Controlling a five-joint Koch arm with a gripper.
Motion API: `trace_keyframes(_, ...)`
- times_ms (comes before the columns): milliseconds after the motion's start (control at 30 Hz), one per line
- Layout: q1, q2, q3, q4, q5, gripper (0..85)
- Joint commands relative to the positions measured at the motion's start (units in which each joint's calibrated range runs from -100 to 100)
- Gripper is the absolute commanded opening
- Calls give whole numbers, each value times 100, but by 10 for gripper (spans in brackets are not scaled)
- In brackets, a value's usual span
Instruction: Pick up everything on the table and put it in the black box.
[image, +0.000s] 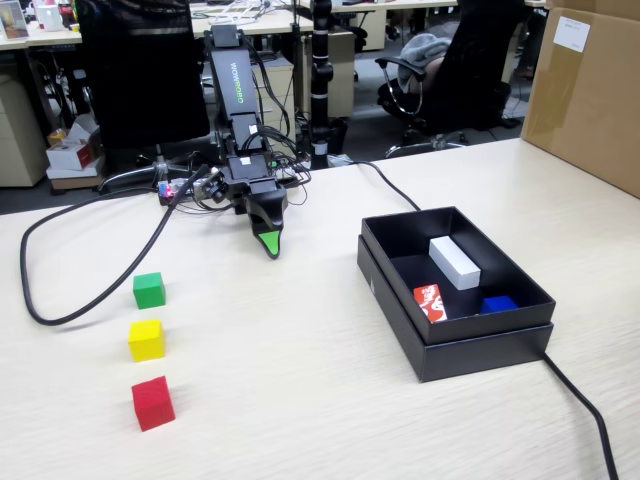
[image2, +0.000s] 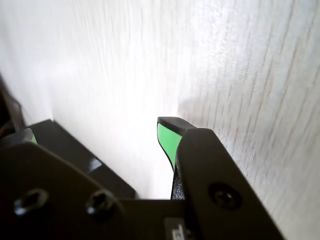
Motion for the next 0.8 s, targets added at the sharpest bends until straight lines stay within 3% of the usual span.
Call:
trace_keyframes(0,-34,-344,1174,-1756,15,476)
trace_keyframes(167,-234,-412,2788,-4132,-44,476)
trace_keyframes(500,-1436,-68,3840,-5618,-933,472)
trace_keyframes(767,-2173,2376,5644,-6041,-1436,469)
